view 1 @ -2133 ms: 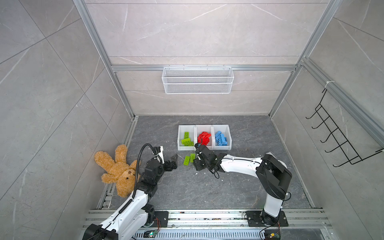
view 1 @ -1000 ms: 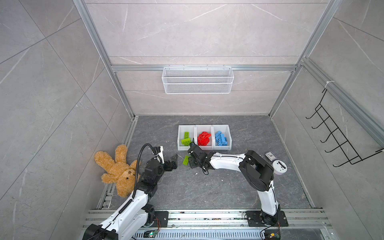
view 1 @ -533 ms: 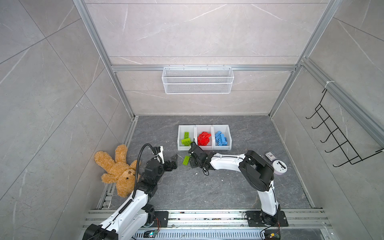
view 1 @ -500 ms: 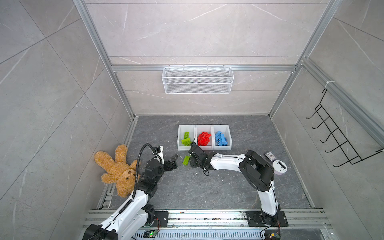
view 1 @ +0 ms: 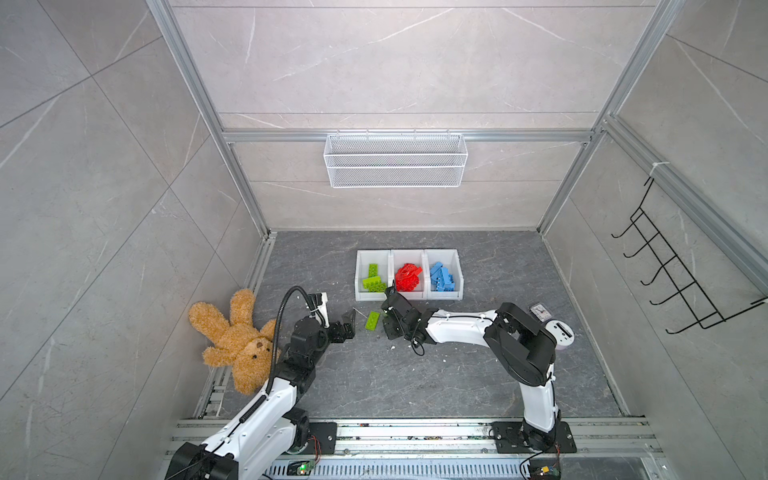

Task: Sort the legos into containers by color
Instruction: 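Close the right gripper on the flat lime-green brick and lift, then carry the brick over the lime-green compartment and open the right gripper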

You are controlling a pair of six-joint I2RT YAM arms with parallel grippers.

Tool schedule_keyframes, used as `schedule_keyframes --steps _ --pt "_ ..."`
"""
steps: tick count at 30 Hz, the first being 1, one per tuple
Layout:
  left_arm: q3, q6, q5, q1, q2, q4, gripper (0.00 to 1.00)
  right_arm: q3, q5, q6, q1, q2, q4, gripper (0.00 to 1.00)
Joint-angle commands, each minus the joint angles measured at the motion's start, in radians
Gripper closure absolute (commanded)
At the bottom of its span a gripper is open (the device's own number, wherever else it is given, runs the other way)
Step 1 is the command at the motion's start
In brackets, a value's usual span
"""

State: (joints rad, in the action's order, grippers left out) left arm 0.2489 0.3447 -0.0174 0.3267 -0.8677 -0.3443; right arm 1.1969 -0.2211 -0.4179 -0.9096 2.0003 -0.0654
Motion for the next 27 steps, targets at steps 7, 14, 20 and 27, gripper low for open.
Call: schedule_keyframes --steps 7,14,20,27 --pt "0.008 0.002 -0.002 0.002 0.011 -0.049 0.01 -0.021 0.028 0.058 -0.001 -0.155 -0.04 0.69" --pt "0.009 0.002 -0.009 0.002 -0.001 -0.056 0.01 0.15 0.025 0.156 0.001 -0.135 -0.089 0.68" --pt "0.001 0.0 -0.017 0.002 0.02 -0.053 0.01 0.287 0.031 0.203 0.041 -0.043 -0.063 0.68" --pt "-0.003 -0.007 -0.03 0.002 0.03 -0.05 0.01 0.443 0.117 0.182 0.102 0.102 -0.067 0.68"
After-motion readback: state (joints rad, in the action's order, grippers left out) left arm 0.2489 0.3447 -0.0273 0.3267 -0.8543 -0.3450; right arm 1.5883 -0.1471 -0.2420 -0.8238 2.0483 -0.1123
